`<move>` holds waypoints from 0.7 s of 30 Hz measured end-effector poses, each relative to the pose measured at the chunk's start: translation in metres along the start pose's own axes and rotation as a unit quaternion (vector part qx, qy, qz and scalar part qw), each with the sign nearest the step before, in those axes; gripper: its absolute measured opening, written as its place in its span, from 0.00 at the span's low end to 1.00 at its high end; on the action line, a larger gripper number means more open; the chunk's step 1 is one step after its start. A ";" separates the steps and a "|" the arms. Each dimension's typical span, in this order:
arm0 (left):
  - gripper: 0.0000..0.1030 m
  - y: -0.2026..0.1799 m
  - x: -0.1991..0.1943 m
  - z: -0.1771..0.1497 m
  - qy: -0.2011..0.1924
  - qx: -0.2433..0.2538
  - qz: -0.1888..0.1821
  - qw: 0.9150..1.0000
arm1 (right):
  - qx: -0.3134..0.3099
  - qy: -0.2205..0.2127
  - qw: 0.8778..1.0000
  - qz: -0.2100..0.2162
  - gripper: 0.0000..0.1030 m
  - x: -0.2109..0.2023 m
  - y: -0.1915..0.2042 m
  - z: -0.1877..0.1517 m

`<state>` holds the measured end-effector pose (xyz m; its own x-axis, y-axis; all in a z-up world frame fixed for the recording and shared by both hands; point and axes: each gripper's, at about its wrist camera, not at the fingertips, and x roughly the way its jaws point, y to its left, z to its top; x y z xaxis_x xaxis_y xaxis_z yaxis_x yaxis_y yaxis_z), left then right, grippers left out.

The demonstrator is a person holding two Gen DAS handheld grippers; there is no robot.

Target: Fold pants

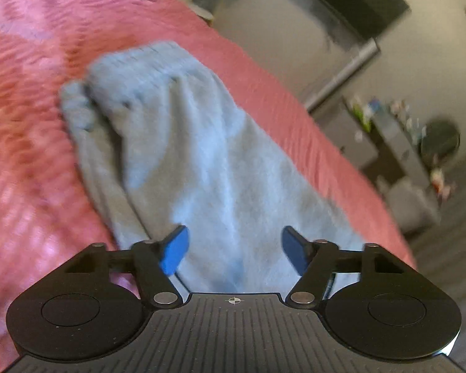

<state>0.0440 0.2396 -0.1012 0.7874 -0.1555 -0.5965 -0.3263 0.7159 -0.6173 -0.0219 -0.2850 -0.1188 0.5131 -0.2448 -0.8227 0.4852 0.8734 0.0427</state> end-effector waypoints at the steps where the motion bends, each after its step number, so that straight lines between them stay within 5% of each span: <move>1: 0.80 0.007 -0.007 0.003 -0.014 -0.012 0.000 1.000 | 0.000 0.000 1.000 0.000 0.95 0.001 0.000 0.000; 6: 0.84 0.038 -0.018 0.030 -0.054 -0.042 0.025 0.997 | 0.001 -0.001 1.000 0.000 0.95 0.003 0.000 0.000; 10: 0.80 0.068 -0.005 0.038 -0.033 -0.117 -0.036 0.992 | 0.003 -0.005 1.000 -0.002 0.95 0.004 -0.001 0.001; 16: 0.53 0.079 0.025 0.044 -0.007 -0.135 -0.053 0.989 | 0.006 -0.008 1.000 -0.003 0.95 0.005 -0.001 0.000; 18: 0.27 0.077 0.036 0.045 -0.002 -0.120 -0.041 0.992 | 0.007 -0.008 1.000 -0.002 0.95 0.005 -0.002 0.001; 21: 0.13 0.071 0.036 0.049 0.000 -0.100 -0.021 0.995 | 0.011 -0.008 1.000 -0.001 0.95 0.005 -0.002 0.001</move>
<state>0.0750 0.3177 -0.1414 0.8022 -0.1832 -0.5682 -0.3903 0.5593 -0.7313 -0.0198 -0.2888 -0.1226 0.5235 -0.2526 -0.8137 0.5005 0.8640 0.0538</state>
